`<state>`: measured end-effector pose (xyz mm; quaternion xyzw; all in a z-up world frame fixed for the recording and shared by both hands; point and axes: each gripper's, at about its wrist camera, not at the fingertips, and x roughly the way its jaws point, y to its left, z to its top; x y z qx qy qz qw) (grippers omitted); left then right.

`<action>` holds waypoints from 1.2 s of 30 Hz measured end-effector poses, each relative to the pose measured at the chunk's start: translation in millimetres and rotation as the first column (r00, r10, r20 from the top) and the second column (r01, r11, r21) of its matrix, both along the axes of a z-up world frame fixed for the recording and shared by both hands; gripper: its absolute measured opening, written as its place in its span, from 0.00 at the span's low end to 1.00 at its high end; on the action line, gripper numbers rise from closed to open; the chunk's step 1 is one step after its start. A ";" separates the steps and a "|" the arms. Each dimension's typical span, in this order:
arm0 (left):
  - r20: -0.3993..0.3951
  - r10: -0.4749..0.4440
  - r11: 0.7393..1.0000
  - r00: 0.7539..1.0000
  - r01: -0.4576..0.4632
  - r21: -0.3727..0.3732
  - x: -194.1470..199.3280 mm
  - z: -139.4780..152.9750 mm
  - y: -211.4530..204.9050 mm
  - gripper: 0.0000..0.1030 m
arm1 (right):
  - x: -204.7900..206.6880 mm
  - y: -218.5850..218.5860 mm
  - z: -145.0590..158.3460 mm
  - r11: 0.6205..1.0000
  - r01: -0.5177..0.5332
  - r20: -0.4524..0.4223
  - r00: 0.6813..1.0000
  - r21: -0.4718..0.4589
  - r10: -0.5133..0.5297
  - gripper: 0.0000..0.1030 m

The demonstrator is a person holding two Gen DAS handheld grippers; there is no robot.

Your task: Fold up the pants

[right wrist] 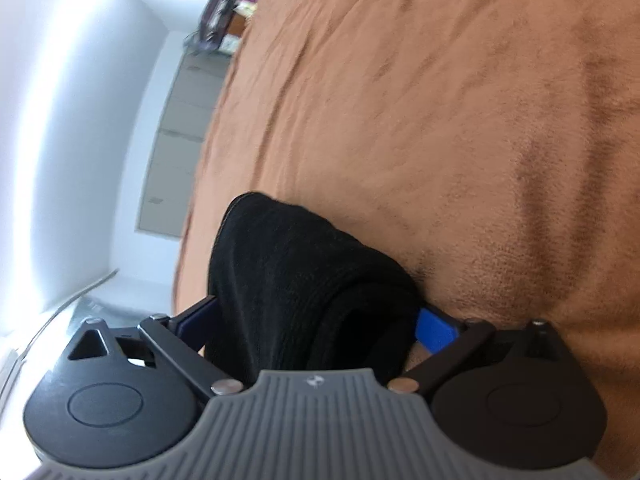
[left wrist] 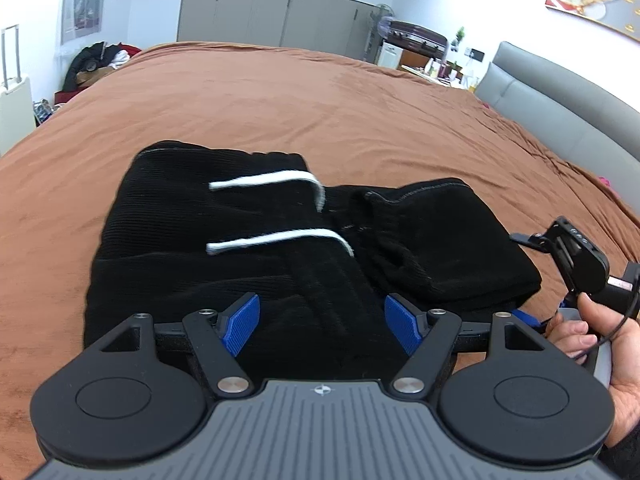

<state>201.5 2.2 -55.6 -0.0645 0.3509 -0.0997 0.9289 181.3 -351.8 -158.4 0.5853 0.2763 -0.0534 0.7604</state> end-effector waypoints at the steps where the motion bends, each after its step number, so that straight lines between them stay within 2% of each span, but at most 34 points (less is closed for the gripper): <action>1: 0.000 -0.005 1.000 1.000 0.005 0.004 -0.4 -0.2 -1.9 0.82 | -4.4 2.5 2.8 0.999 0.035 -0.024 0.999 -0.010 -0.036 0.79; 2: 0.000 -0.006 1.000 1.000 0.006 0.006 -0.4 -0.5 -3.1 0.82 | -11.4 5.0 3.4 0.997 0.076 -0.047 0.996 -0.006 -0.076 0.74; 4: -0.007 -0.001 1.000 1.000 0.001 0.007 1.5 -2.6 -3.2 0.82 | -22.8 9.6 2.0 0.994 0.108 -0.035 0.994 0.004 -0.107 0.74; 7: -0.021 0.004 1.000 1.000 -0.003 0.006 4.4 -5.0 -1.9 0.82 | -17.1 16.5 2.2 0.996 0.059 -0.024 0.998 -0.067 -0.061 0.81; 9: -0.016 0.007 1.000 1.000 -0.007 0.017 3.2 -4.1 -2.4 0.82 | -8.9 15.5 -0.8 0.997 0.055 0.002 0.998 -0.056 -0.055 0.90; 11: -0.009 0.006 1.000 1.000 -0.006 0.028 2.6 -2.3 -2.9 0.82 | 8.7 17.5 1.2 0.996 0.048 0.017 0.999 -0.072 -0.046 0.90; 12: -0.005 0.006 0.999 1.000 -0.006 0.033 2.6 -1.8 -2.5 0.82 | 17.0 16.6 1.8 0.995 0.029 0.027 0.999 -0.091 -0.027 0.86; 14: -0.006 0.015 0.999 1.000 -0.015 0.034 3.4 -2.6 1.2 0.82 | 20.3 16.5 3.4 0.993 0.013 0.024 1.000 -0.119 -0.010 0.49; 17: -0.018 0.060 0.998 0.998 -0.060 0.003 5.0 -5.3 13.3 0.79 | 15.1 2.9 -8.5 1.000 0.002 0.082 0.997 0.021 -0.004 0.34; 20: 0.047 0.150 0.988 0.988 -0.148 -0.049 -5.2 -0.8 30.9 0.75 | 6.1 2.5 -6.7 1.000 -0.012 0.118 0.993 0.028 0.009 0.31; 22: 0.108 0.209 0.976 0.972 -0.200 -0.088 -16.5 3.9 44.8 0.77 | -1.1 1.4 -4.3 0.999 -0.014 0.136 0.991 0.038 0.009 0.30; 24: 0.125 0.251 0.966 0.960 -0.241 -0.089 -22.9 5.9 57.5 0.78 | -2.3 2.0 -1.7 0.998 -0.007 0.139 0.990 0.057 -0.001 0.30; 27: 0.068 0.280 0.960 0.958 -0.279 -0.023 -19.7 -1.1 72.9 0.78 | -2.0 4.5 4.4 0.996 0.006 0.138 0.990 0.093 -0.019 0.30; 31: -0.065 0.287 0.957 0.956 -0.284 0.056 -4.5 -26.7 84.0 0.76 | -0.6 8.9 16.8 0.993 0.023 0.142 0.989 0.113 -0.039 0.29; 34: -0.091 0.293 0.956 0.952 -0.291 0.035 -2.9 -38.9 85.4 0.78 | 1.2 18.8 40.3 0.999 0.025 0.177 0.984 0.046 -0.033 0.28; 36: -0.104 0.301 0.953 0.948 -0.301 0.022 -0.8 -37.8 87.4 0.79 | -0.4 34.3 64.1 0.999 0.019 0.227 0.974 -0.040 -0.009 0.28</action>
